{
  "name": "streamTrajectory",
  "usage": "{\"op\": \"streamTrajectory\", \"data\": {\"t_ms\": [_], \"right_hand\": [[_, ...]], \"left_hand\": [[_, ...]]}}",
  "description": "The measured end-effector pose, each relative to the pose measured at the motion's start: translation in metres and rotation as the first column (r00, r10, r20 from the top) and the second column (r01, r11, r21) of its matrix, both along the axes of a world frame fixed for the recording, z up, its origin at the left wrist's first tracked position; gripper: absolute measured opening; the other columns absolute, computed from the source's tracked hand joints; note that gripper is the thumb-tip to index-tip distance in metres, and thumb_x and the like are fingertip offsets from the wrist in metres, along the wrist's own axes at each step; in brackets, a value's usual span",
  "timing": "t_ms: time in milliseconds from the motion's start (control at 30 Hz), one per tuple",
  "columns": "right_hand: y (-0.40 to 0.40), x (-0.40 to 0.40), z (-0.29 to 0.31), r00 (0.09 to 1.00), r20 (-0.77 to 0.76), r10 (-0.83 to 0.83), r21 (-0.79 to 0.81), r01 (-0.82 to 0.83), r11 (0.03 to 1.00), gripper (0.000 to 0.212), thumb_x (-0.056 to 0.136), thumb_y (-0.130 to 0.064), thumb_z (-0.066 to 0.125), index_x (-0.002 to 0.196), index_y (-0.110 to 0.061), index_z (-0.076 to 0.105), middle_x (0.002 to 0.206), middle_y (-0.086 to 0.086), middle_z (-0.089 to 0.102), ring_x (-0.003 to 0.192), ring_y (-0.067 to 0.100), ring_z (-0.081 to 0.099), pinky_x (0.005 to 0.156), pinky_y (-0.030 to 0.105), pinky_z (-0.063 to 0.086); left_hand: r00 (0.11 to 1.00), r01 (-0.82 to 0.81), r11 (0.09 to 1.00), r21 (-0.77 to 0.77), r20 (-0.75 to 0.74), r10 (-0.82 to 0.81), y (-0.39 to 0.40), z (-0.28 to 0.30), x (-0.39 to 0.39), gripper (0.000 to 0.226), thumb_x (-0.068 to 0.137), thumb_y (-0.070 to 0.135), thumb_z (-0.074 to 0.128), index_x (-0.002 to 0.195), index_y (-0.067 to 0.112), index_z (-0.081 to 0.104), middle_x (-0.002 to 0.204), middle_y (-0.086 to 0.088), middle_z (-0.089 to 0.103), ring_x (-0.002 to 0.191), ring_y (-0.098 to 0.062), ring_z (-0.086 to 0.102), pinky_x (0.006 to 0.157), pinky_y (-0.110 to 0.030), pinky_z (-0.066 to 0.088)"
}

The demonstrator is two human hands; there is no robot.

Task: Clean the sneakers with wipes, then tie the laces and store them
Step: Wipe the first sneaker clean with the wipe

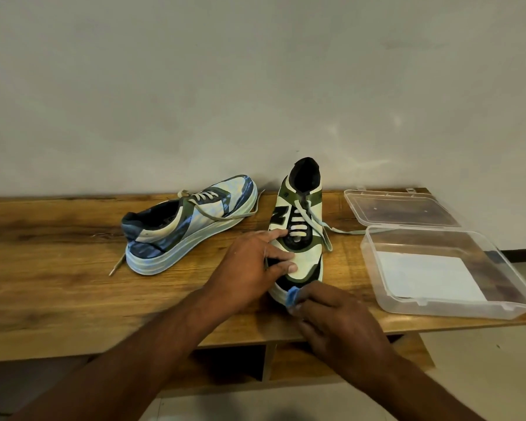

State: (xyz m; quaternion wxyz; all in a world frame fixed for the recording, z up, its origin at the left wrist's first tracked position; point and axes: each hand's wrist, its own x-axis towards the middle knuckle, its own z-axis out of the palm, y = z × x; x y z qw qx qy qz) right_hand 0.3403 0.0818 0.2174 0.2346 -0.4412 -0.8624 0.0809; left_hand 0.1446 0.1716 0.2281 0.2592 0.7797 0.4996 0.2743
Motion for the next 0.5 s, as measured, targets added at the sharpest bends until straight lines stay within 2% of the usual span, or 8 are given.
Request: {"op": "streamTrajectory", "data": {"t_ms": [133,233,367,500], "right_hand": [[-0.002,-0.023,-0.01,0.992,0.106,0.06,0.113,-0.072,0.991,0.028,0.086,-0.01,0.077,0.113,-0.016,0.073,0.115,0.002,0.066,0.095,0.017,0.064,0.07,0.032,0.058],[-0.002,-0.031,-0.012,0.986,0.162,0.043,0.114,-0.062,0.992,0.027,0.083,-0.01,0.08,0.108,-0.014,0.071,0.109,0.004,0.063,0.089,0.018,0.062,0.062,0.033,0.058],[-0.005,-0.023,-0.006,0.994,0.1,-0.052,0.051,0.047,0.998,0.023,0.078,-0.016,0.085,0.098,-0.017,0.073,0.099,-0.001,0.063,0.073,0.011,0.061,0.053,0.025,0.055],[-0.011,-0.005,-0.005,0.978,0.017,-0.209,-0.052,0.21,0.976,0.028,0.07,-0.014,0.089,0.092,-0.024,0.074,0.104,-0.009,0.063,0.073,0.007,0.063,0.057,0.019,0.056]], "left_hand": [[1.0,-0.004,1.0,0.008,0.012,0.004,0.0,-0.002,0.001,0.027,0.086,0.037,0.082,0.113,0.032,0.08,0.149,0.013,0.057,0.139,-0.01,0.048,0.116,-0.047,0.039],[1.0,0.005,1.0,0.019,-0.007,-0.004,-0.001,-0.002,0.0,0.028,0.088,0.038,0.08,0.115,0.032,0.079,0.15,0.012,0.056,0.14,-0.011,0.046,0.117,-0.047,0.038],[0.998,0.003,1.0,0.011,-0.07,-0.002,-0.003,0.002,0.001,0.03,0.09,0.04,0.077,0.119,0.032,0.077,0.153,0.014,0.053,0.142,-0.014,0.041,0.117,-0.043,0.035],[0.997,-0.004,1.0,0.009,-0.074,0.005,-0.006,0.005,0.002,0.029,0.09,0.039,0.078,0.118,0.032,0.078,0.153,0.014,0.053,0.142,-0.013,0.04,0.116,-0.036,0.033]]}}
